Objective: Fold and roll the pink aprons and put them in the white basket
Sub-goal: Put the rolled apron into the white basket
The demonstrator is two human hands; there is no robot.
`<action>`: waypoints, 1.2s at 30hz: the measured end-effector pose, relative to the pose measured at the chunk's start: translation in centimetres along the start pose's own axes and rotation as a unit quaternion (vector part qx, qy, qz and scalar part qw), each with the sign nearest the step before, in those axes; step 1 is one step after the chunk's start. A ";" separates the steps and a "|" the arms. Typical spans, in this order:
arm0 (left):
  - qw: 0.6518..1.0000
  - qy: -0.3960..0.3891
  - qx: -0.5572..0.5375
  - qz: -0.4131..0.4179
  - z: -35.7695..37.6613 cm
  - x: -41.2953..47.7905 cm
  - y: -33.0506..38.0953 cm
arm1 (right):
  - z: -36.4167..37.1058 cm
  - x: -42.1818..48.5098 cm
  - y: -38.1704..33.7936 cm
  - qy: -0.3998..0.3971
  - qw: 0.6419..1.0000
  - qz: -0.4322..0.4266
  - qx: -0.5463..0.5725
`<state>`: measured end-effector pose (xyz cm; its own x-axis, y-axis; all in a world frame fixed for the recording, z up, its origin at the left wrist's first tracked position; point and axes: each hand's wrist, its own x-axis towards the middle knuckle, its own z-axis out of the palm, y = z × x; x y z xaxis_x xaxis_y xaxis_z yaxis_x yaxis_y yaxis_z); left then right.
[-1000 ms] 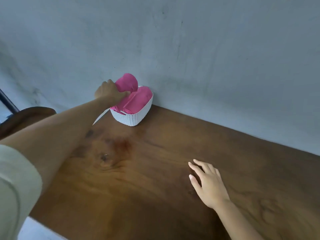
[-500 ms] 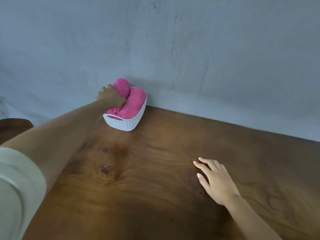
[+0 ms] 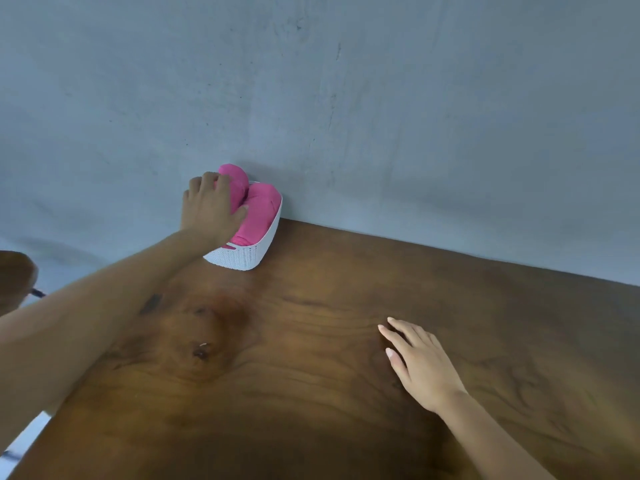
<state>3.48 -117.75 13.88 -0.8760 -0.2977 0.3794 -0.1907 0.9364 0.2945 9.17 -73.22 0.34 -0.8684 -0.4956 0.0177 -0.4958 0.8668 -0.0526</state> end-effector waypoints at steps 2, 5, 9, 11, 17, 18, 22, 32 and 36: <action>0.997 0.045 -0.002 0.056 0.9 -1.6 1.0 | 0.1 -0.3 -0.6 0.003 1.000 0.025 0.017; 0.990 0.065 -0.038 0.119 2.7 -4.1 3.2 | 0.1 -1.4 -1.4 0.004 0.997 0.062 0.050; 0.981 0.016 -0.104 0.166 5.9 -8.4 7.0 | -0.2 -3.6 -1.6 -0.002 0.993 0.099 0.062; 0.974 -0.019 -0.121 0.189 7.8 -10.4 8.6 | -0.3 -4.8 -1.5 -0.008 0.992 0.112 0.063; 0.955 -0.124 -0.150 0.223 11.3 -15.3 13.9 | -0.8 -8.7 0.1 -0.007 0.986 0.154 0.068; 0.951 -0.135 -0.155 0.231 11.7 -16.0 14.8 | -1.0 -9.6 0.6 -0.004 0.984 0.164 0.072; 0.936 -0.169 -0.167 0.261 12.7 -18.7 18.8 | -1.2 -14.0 2.8 0.017 0.975 0.205 0.088; 0.913 -0.207 -0.152 0.316 13.1 -27.4 31.4 | -0.2 -29.3 11.0 0.125 0.945 0.288 0.097; 0.914 -0.205 -0.136 0.322 13.7 -31.5 35.1 | 0.0 -34.8 13.8 0.156 0.931 0.312 0.107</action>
<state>18.36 -73.00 0.25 -0.8713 0.4452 0.2064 0.4906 0.7959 0.3546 32.56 -44.02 -1.03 -0.9641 0.1692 0.2044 0.0901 0.9333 -0.3476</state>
